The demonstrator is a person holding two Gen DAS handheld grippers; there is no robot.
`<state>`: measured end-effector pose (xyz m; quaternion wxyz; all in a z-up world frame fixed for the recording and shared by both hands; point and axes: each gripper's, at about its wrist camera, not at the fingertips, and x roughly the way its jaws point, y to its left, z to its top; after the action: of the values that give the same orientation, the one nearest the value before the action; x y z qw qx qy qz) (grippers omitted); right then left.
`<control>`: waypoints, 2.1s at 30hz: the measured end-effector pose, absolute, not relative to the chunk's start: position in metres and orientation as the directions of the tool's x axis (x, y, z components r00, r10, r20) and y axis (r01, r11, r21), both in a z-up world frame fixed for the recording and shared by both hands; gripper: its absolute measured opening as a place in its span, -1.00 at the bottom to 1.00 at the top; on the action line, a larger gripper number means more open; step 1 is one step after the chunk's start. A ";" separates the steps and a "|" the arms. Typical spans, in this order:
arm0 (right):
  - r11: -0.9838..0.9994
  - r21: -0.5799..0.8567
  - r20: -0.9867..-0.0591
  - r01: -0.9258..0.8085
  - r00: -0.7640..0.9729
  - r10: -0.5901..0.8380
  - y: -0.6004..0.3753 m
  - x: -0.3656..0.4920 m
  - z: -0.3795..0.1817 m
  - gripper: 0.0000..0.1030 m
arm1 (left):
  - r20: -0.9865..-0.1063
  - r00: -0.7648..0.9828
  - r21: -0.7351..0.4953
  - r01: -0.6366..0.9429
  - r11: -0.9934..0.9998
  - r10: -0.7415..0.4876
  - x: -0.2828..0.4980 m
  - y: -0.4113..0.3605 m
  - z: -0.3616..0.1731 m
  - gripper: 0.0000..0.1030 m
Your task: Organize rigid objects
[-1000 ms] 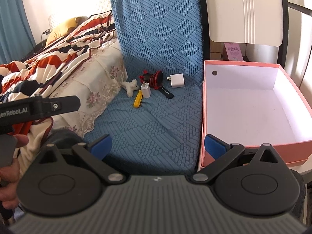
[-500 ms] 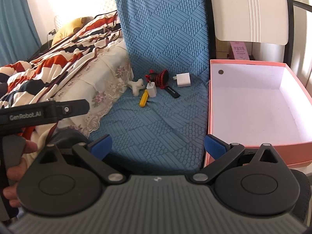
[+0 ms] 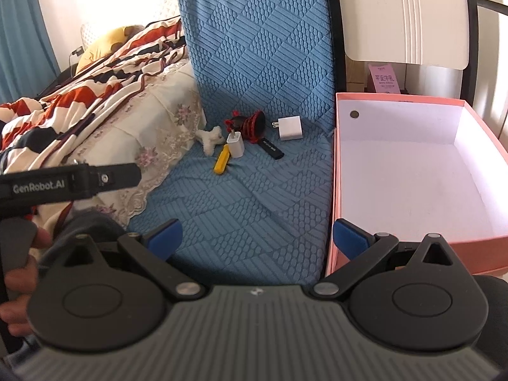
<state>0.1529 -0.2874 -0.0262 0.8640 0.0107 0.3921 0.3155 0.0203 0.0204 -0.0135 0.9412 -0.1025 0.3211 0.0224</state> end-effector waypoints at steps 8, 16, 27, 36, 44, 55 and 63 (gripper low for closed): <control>0.807 0.267 -0.671 -0.527 0.499 0.548 -0.279 0.179 -0.042 0.98 | -0.625 0.780 -0.190 -0.110 0.976 -0.034 0.055 0.029 -0.031 1.00; 0.785 0.270 -0.683 -0.557 0.464 0.564 -0.258 0.208 -0.065 0.91 | -0.622 0.783 -0.197 -0.121 0.973 -0.029 0.097 0.038 -0.047 1.00; 0.753 0.308 -0.678 -0.582 0.422 0.603 -0.234 0.238 -0.076 0.56 | -0.619 0.785 -0.175 -0.166 0.970 0.023 0.160 0.053 -0.086 1.00; 0.745 0.271 -0.676 -0.609 0.431 0.598 -0.207 0.266 -0.093 0.50 | -0.632 0.775 -0.149 -0.152 0.977 0.024 0.191 0.068 -0.123 1.00; 0.721 0.252 -0.688 -0.646 0.404 0.602 -0.173 0.296 -0.111 0.49 | -0.674 0.738 -0.177 -0.193 0.965 0.024 0.220 0.090 -0.142 0.88; 0.748 0.270 -0.763 -0.607 0.339 0.550 -0.142 0.356 -0.151 -0.10 | -0.736 0.671 -0.283 -0.193 0.939 -0.084 0.258 0.101 -0.170 0.27; 0.736 0.235 -0.784 -0.635 0.324 0.530 -0.115 0.390 -0.172 -0.37 | -0.781 0.613 -0.286 -0.176 0.942 -0.122 0.283 0.094 -0.190 -0.18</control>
<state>0.3895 -0.1153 -0.1717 0.8117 -0.0573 0.4573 0.3587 0.2828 0.0938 -0.1901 0.8818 -0.1699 0.4397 0.0153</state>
